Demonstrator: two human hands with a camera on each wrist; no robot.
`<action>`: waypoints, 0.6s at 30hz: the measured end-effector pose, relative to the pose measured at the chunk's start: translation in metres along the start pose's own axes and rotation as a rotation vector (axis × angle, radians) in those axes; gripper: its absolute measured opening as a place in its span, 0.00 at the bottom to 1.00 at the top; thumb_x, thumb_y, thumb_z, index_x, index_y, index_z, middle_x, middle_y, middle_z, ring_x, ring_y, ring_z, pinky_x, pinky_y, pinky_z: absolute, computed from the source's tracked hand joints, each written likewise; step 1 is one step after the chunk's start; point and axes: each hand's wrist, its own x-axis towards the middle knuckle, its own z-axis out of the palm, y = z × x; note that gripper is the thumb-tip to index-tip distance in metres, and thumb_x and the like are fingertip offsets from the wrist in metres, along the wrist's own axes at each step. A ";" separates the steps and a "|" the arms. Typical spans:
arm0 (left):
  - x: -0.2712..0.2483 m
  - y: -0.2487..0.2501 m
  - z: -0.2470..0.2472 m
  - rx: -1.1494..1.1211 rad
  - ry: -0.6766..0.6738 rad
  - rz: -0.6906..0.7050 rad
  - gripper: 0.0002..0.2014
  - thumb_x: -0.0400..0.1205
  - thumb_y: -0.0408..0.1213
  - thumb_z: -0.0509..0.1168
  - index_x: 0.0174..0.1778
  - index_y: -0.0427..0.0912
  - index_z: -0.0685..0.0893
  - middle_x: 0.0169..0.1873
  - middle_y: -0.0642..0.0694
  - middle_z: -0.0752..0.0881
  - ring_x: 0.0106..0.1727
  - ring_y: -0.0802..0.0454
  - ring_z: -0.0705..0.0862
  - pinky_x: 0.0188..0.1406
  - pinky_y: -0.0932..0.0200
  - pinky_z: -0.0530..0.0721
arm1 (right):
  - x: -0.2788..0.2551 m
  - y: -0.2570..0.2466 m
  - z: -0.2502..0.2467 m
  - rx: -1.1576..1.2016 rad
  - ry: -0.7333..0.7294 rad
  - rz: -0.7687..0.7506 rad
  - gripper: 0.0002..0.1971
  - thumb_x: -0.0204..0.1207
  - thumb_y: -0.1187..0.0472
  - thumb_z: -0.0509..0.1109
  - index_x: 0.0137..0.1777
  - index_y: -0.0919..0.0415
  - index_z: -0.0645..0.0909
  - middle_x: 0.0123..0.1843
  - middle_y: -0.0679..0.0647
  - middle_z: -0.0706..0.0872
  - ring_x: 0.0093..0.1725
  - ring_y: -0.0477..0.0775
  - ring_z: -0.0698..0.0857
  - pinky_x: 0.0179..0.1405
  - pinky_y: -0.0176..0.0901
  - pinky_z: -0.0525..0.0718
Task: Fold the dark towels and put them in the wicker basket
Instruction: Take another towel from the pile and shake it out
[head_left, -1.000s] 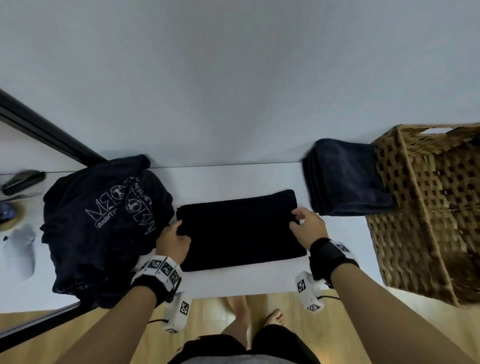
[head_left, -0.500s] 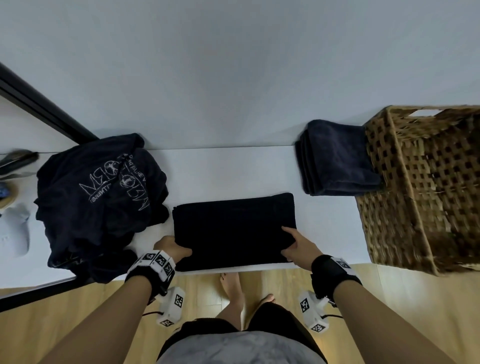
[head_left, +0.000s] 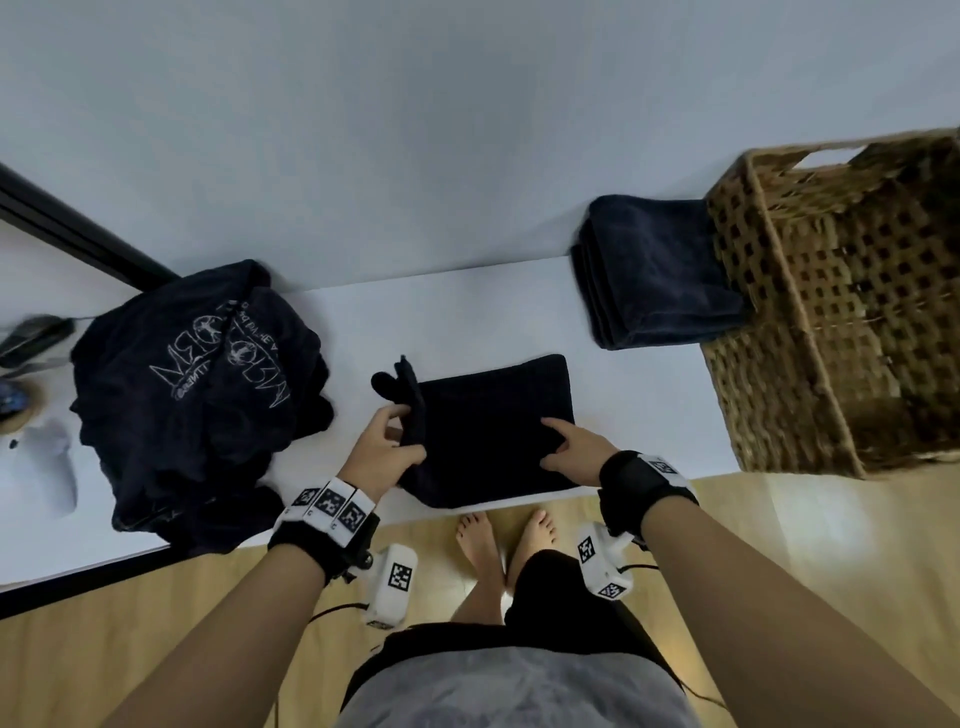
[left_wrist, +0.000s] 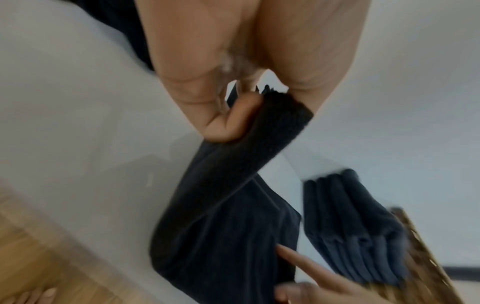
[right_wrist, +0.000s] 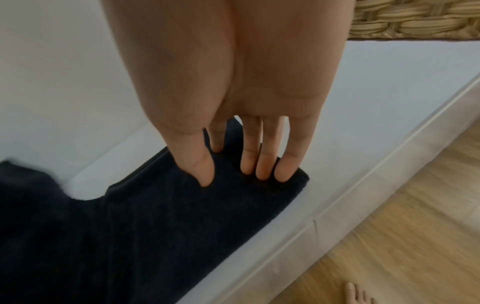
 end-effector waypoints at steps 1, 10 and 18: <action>-0.002 0.006 0.010 0.049 -0.008 0.033 0.27 0.74 0.24 0.68 0.66 0.53 0.76 0.52 0.42 0.81 0.48 0.44 0.85 0.35 0.54 0.85 | 0.000 -0.004 0.000 0.013 0.013 -0.006 0.30 0.82 0.52 0.67 0.83 0.50 0.64 0.74 0.59 0.79 0.69 0.58 0.79 0.61 0.37 0.75; -0.017 0.028 0.095 0.468 -0.219 0.198 0.26 0.78 0.40 0.71 0.73 0.54 0.75 0.55 0.52 0.77 0.37 0.56 0.88 0.37 0.66 0.86 | -0.009 -0.044 -0.008 0.792 -0.072 -0.020 0.20 0.72 0.40 0.76 0.54 0.54 0.84 0.52 0.54 0.91 0.52 0.54 0.90 0.39 0.44 0.88; -0.005 0.022 0.083 0.249 -0.118 0.102 0.11 0.83 0.31 0.65 0.59 0.44 0.87 0.47 0.48 0.89 0.39 0.57 0.90 0.38 0.64 0.89 | 0.009 -0.025 -0.020 0.497 0.078 -0.034 0.07 0.80 0.61 0.69 0.55 0.59 0.84 0.56 0.61 0.89 0.57 0.62 0.87 0.64 0.60 0.84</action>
